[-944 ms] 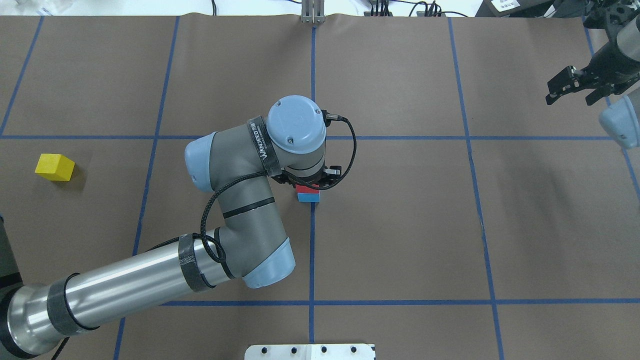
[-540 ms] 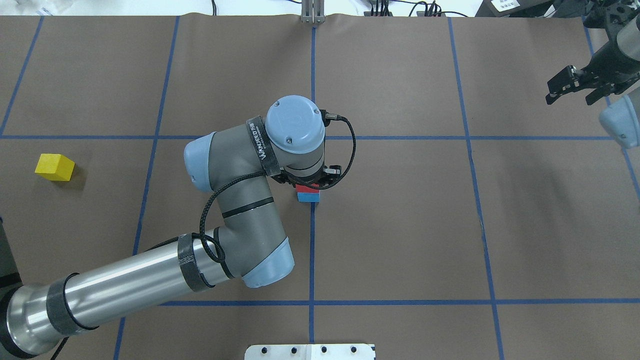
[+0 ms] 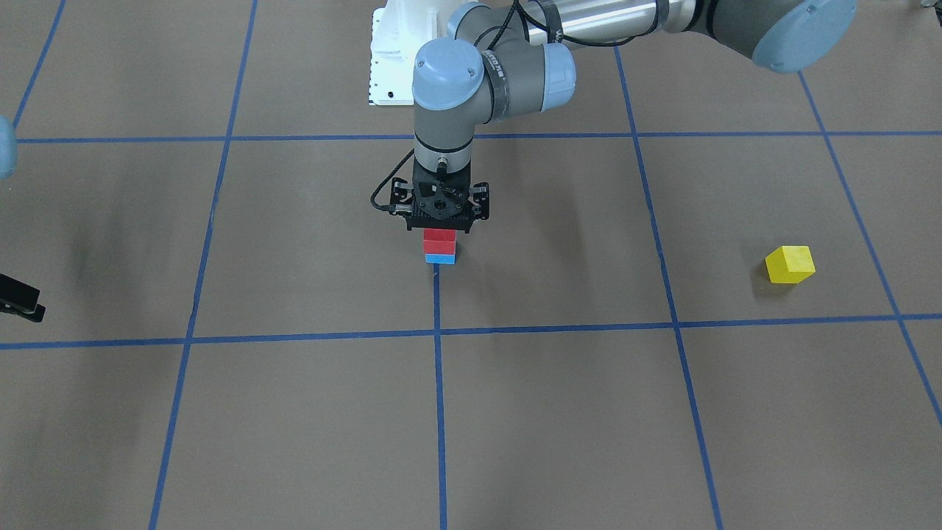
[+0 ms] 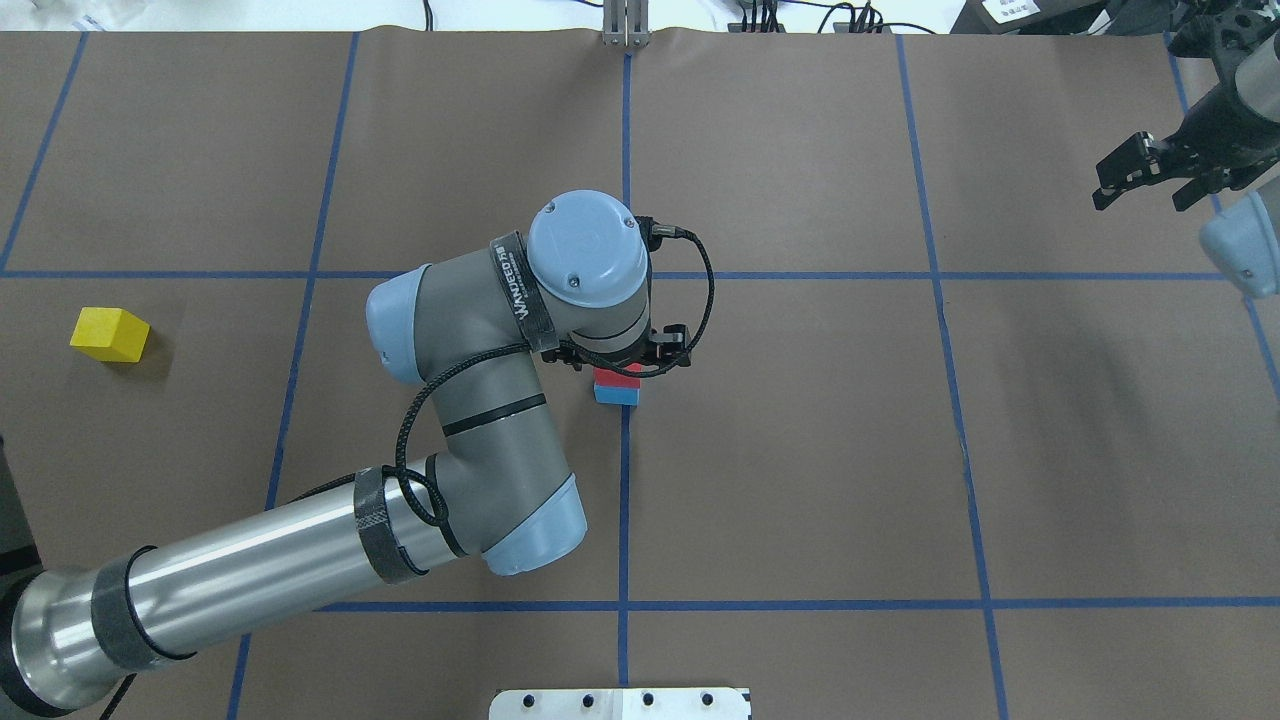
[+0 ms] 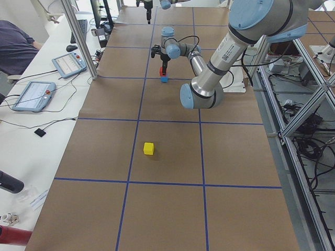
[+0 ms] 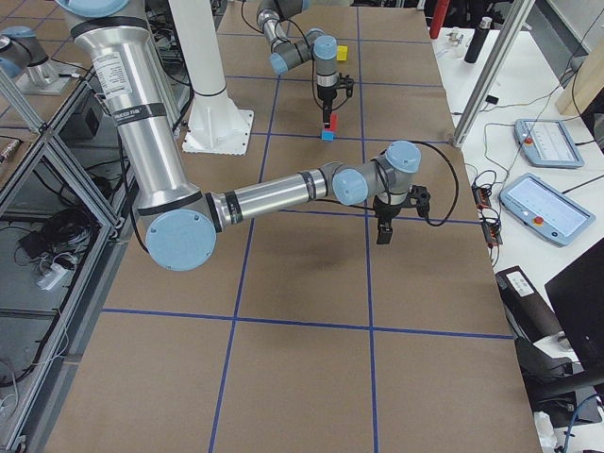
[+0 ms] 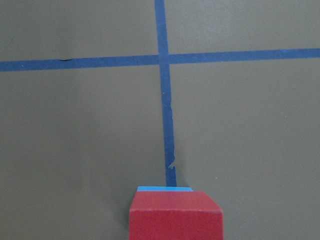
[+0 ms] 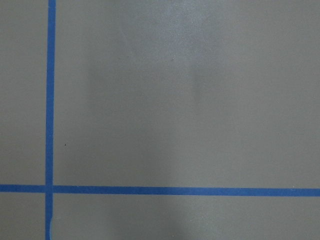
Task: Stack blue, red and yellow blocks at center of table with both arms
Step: 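Open the left gripper and move it back toward the yellow cube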
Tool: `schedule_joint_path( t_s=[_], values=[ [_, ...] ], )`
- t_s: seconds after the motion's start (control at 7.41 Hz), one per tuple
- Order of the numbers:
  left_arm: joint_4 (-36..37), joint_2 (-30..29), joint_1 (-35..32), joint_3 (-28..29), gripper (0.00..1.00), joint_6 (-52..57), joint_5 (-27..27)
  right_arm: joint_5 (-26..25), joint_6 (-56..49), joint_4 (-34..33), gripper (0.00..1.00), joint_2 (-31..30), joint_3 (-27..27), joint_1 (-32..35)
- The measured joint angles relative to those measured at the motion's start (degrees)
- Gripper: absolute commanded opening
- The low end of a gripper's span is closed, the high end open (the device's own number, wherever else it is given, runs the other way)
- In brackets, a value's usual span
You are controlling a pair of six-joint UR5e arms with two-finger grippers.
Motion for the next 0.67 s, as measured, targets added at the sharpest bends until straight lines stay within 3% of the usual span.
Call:
schedule_joint_path(
  t_s=[0.27,0.4,0.67],
  values=[
    [2.1,0.5,-2.3,-4.3,1.0,0.1,-1.4,0.0,-0.1,0.0,1.0,0.2,-0.1,0.1],
    [5.4,2.7,-4.9,-10.0,1.0,0.5,-4.2,0.1,-0.1,0.0,1.0,0.3,-0.1,0.2],
    [10.5,13.8,-10.9,-24.8,1.0,5.7,-8.2,0.1,-0.1,0.0,1.0,0.5,0.0,0.3]
  ],
)
